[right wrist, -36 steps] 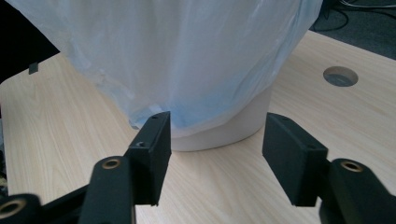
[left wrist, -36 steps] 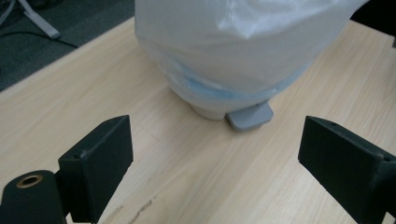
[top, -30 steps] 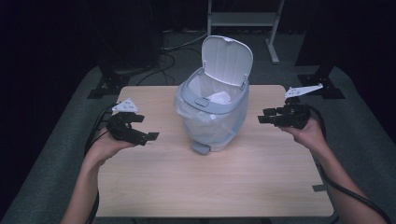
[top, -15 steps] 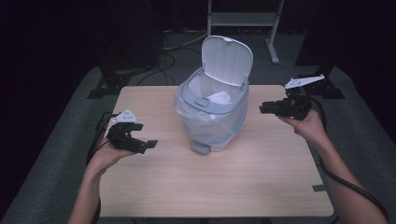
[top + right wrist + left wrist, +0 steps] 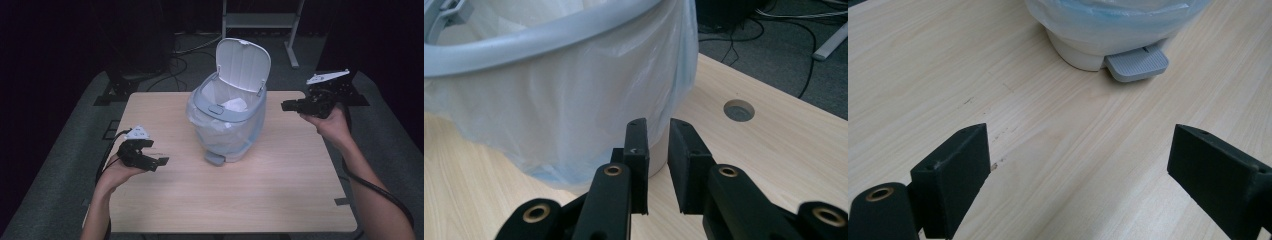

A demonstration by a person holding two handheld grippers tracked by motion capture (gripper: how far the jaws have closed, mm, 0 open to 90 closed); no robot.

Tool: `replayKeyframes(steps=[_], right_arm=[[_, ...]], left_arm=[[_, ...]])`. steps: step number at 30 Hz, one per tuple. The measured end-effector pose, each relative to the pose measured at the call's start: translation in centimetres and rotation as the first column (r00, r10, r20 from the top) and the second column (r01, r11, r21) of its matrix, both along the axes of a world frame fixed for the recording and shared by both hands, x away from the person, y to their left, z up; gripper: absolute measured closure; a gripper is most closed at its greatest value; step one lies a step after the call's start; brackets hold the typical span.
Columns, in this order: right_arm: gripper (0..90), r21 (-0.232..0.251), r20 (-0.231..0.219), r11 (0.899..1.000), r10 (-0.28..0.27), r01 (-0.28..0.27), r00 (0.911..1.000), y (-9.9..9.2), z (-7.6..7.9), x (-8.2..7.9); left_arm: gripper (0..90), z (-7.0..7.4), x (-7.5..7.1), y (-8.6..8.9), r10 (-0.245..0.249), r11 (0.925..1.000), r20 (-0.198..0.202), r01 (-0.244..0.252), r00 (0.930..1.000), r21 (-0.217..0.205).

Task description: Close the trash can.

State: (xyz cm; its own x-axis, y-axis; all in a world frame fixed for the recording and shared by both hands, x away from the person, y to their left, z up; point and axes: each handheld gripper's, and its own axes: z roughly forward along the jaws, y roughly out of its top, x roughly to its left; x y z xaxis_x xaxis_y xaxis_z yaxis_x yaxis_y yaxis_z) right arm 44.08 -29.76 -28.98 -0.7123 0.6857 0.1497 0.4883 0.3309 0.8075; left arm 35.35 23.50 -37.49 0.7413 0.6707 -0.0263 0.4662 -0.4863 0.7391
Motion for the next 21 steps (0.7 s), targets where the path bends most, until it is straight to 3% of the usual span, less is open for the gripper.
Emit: replayKeyframes(steps=[9, 14, 21], right_arm=[[82.8, -0.009, 0.016, 1.0, -0.005, 0.005, 0.9999, 0.5, 1.3, 1.1], [84.5, -0.004, 0.039, 1.0, -0.006, 0.006, 0.9992, 1.1, 3.0, 2.2], [85.7, 0.009, 0.063, 1.0, -0.015, 0.014, 0.9979, 1.9, 5.1, 3.8]], left_arm=[[9.2, -1.0, -0.2, -0.4, 0.006, 0.9999, -0.004, -0.006, 1.0, 0.01], [9.2, -1.4, -0.3, -0.7, 0.003, 0.9996, -0.007, -0.002, 1.0, 0.027], [9.2, -1.7, -0.5, -0.6, 0.004, 0.9998, -0.003, -0.004, 1.0, 0.019]])
